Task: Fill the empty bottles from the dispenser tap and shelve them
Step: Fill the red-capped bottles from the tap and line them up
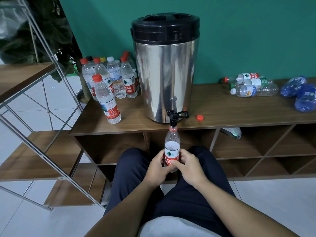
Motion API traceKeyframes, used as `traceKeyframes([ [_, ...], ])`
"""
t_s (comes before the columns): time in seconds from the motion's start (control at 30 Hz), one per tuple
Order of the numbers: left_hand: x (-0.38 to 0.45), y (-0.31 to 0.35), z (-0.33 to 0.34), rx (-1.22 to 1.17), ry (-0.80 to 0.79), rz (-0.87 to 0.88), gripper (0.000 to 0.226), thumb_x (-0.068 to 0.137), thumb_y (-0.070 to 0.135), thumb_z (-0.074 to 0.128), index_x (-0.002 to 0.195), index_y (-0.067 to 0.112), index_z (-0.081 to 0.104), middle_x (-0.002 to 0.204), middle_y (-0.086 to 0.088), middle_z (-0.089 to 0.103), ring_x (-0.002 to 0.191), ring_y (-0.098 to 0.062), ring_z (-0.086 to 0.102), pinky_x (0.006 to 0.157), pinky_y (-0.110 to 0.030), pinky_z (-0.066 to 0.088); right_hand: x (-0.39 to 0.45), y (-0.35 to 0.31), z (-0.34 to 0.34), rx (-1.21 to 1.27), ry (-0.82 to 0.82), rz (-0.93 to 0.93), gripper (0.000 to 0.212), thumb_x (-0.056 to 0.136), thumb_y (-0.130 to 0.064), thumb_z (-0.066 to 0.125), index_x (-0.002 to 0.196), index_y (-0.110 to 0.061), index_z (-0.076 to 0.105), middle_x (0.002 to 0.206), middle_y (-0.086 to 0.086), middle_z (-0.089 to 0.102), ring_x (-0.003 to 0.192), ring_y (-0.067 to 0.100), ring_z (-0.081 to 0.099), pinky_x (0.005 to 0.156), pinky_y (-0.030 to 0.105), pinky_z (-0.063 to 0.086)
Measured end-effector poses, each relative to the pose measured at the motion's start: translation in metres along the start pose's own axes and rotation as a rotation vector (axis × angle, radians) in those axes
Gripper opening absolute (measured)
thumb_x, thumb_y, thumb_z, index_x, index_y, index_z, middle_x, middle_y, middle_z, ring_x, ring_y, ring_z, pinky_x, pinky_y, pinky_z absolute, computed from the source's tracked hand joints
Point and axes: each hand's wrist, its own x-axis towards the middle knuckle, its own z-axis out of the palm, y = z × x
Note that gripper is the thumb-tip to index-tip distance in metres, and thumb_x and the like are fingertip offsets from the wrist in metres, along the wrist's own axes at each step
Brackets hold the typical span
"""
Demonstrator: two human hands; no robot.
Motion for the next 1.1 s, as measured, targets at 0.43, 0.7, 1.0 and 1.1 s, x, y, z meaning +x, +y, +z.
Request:
traceKeyframes([
  [0.43,-0.0019,0.0023,-0.0005,-0.021,-0.009,-0.002,0.059,0.098,0.015,0.087,0.15,0.028,0.063,0.138,0.009,0.076,0.132,-0.013,0.072,0.113,-0.042,0.06,0.0007,0.002,0.0004,0.0,-0.004,0.012,0.047,0.095,-0.014,0.085,0.134,-0.035,0.069,0.117,-0.017,0.08,0.111,0.0,0.076,0.088,0.024,0.064],
  [0.7,-0.0023,0.0038,-0.0012,-0.024,-0.01,0.01,0.059,0.098,0.014,0.086,0.151,0.027,0.064,0.139,0.008,0.076,0.133,-0.015,0.071,0.112,-0.04,0.06,0.0017,0.0032,0.0002,-0.013,-0.007,0.008,0.044,0.095,-0.016,0.086,0.129,-0.039,0.069,0.119,-0.016,0.081,0.112,0.002,0.076,0.093,0.029,0.065],
  [1.0,-0.0028,0.0045,-0.0003,-0.031,-0.008,0.014,0.059,0.097,0.009,0.086,0.15,0.027,0.064,0.137,0.009,0.077,0.131,-0.013,0.072,0.111,-0.034,0.059,0.0035,0.0065,0.0007,-0.023,-0.016,0.018,0.049,0.095,-0.019,0.087,0.14,-0.029,0.069,0.122,-0.015,0.08,0.112,0.001,0.076,0.094,0.031,0.066],
  [1.1,-0.0029,0.0048,0.0,-0.029,-0.01,0.02,0.059,0.098,0.009,0.086,0.15,0.027,0.064,0.137,0.009,0.077,0.131,-0.013,0.072,0.111,-0.033,0.06,0.0037,0.0056,0.0004,-0.034,-0.012,0.021,0.051,0.095,-0.02,0.087,0.142,-0.029,0.068,0.123,-0.016,0.079,0.113,0.0,0.075,0.094,0.028,0.065],
])
